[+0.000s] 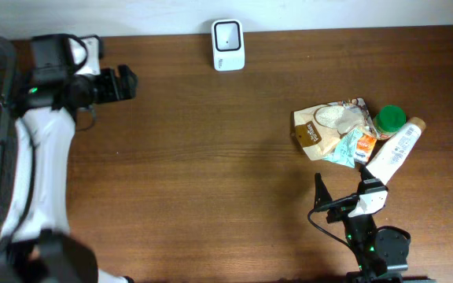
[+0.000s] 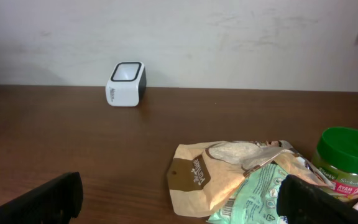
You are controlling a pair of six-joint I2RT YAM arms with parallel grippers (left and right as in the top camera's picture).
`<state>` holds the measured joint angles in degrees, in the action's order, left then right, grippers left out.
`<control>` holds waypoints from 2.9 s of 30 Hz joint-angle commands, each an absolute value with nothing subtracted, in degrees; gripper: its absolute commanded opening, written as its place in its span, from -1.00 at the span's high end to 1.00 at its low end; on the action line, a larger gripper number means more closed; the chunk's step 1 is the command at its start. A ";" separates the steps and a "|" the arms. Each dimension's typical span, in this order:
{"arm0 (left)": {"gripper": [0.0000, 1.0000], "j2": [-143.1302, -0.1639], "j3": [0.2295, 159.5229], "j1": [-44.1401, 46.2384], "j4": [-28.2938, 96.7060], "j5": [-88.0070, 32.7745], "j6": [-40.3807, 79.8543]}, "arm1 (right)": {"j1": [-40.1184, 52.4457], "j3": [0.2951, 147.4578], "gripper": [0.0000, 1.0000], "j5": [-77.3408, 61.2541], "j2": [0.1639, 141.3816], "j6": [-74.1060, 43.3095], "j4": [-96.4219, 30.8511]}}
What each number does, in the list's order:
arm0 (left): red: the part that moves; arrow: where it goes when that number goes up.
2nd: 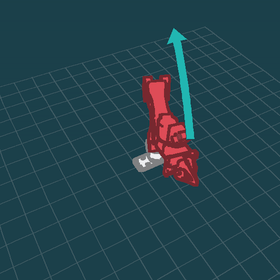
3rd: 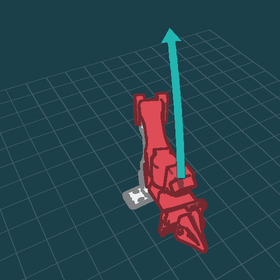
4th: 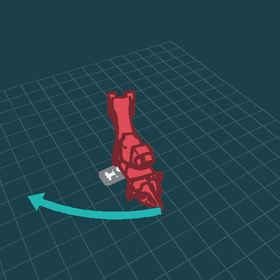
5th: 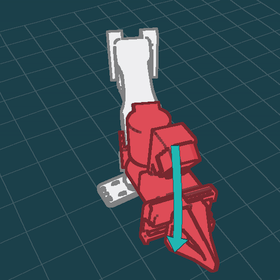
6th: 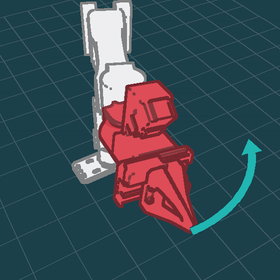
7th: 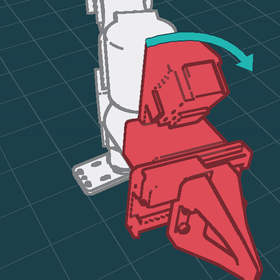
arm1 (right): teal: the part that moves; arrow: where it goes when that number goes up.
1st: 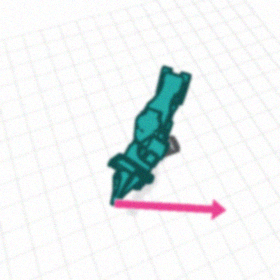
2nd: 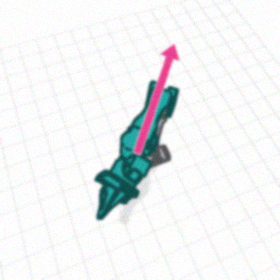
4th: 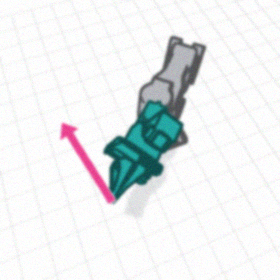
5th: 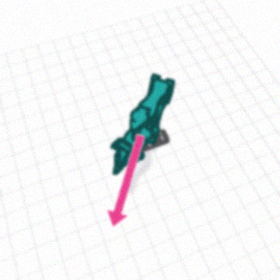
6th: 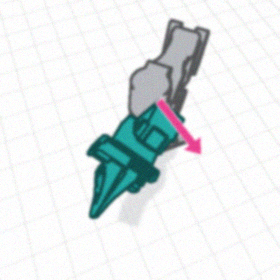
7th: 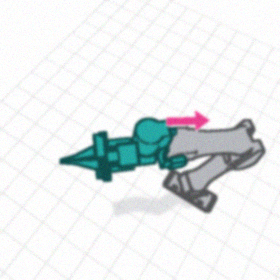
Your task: Scan the item barcode
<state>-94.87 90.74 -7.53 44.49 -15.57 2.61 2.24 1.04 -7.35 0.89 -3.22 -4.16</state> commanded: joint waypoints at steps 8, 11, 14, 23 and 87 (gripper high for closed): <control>-0.98 -57.84 59.64 -7.55 28.12 -8.14 -6.92 | 2.72 0.36 -0.97 -7.03 0.19 -3.42 -3.84; -0.98 -46.35 48.56 -7.55 21.52 -8.14 -9.41 | 2.72 0.36 -0.97 -7.03 0.19 -3.42 -3.84; -0.98 -34.33 36.12 -6.92 12.75 -8.32 -14.68 | 2.72 0.36 -0.97 -7.03 0.19 -3.42 -3.84; -0.98 -11.35 9.28 -2.26 -3.77 -10.63 -29.30 | 2.72 0.36 -0.97 -7.03 0.21 -3.42 -3.84; -0.98 -0.30 0.51 -2.24 4.36 -4.47 -29.23 | 2.72 0.36 -0.97 -7.03 0.21 -3.42 -3.84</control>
<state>-0.93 0.95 -2.31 4.36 -5.28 -28.51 2.31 0.84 -7.35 0.62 -3.22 -3.81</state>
